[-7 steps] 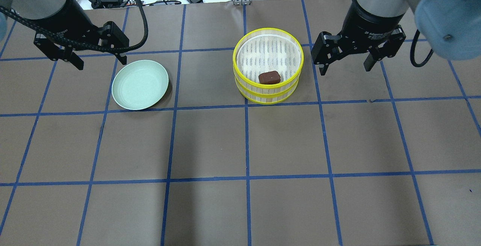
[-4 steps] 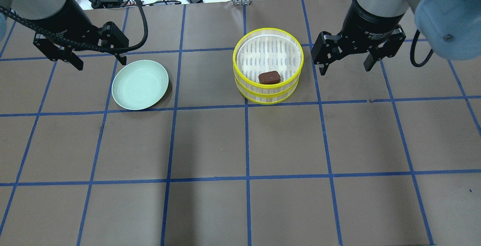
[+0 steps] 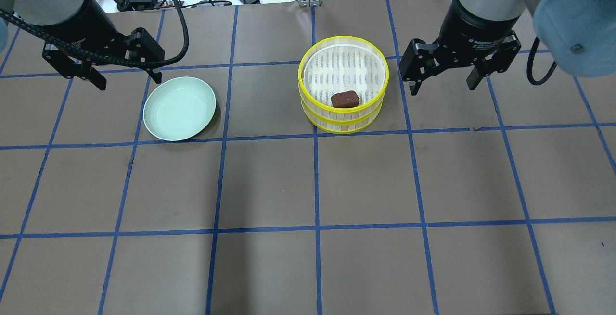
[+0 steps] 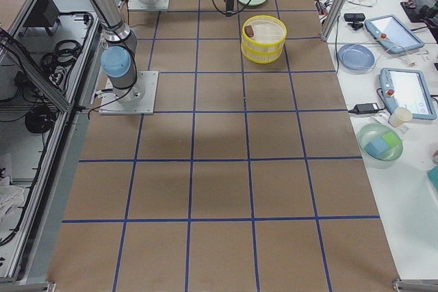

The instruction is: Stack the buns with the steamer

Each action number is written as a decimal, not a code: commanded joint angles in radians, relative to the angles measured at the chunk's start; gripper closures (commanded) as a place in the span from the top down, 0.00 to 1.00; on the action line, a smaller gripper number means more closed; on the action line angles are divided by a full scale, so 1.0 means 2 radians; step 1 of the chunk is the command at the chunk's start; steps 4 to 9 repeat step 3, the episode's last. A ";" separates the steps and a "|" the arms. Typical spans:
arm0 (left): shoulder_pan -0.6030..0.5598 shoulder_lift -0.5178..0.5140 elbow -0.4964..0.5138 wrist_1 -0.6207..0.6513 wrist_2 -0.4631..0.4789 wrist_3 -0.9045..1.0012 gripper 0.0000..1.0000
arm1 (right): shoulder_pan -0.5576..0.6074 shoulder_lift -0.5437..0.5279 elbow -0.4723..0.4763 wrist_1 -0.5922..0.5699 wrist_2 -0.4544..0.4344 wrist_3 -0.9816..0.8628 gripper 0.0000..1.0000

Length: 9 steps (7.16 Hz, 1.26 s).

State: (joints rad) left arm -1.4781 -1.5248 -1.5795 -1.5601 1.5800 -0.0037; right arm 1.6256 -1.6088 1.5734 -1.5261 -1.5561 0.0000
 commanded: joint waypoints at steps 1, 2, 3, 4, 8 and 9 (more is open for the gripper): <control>0.000 0.000 -0.002 0.003 -0.001 0.000 1.00 | 0.000 0.001 0.000 -0.001 0.000 0.001 1.00; 0.000 0.001 -0.006 0.011 0.000 0.000 1.00 | 0.000 0.001 0.000 -0.001 0.000 0.001 1.00; 0.000 0.002 -0.007 0.011 0.000 0.000 1.00 | 0.000 0.001 0.000 -0.001 0.000 0.001 1.00; 0.000 0.002 -0.007 0.011 0.000 0.000 1.00 | 0.000 0.001 0.000 -0.001 0.000 0.001 1.00; 0.000 0.002 -0.007 0.011 0.000 0.000 1.00 | 0.000 0.001 0.000 -0.001 0.000 0.001 1.00; 0.000 0.002 -0.007 0.011 0.000 0.000 1.00 | 0.000 0.001 0.000 -0.001 0.000 0.001 1.00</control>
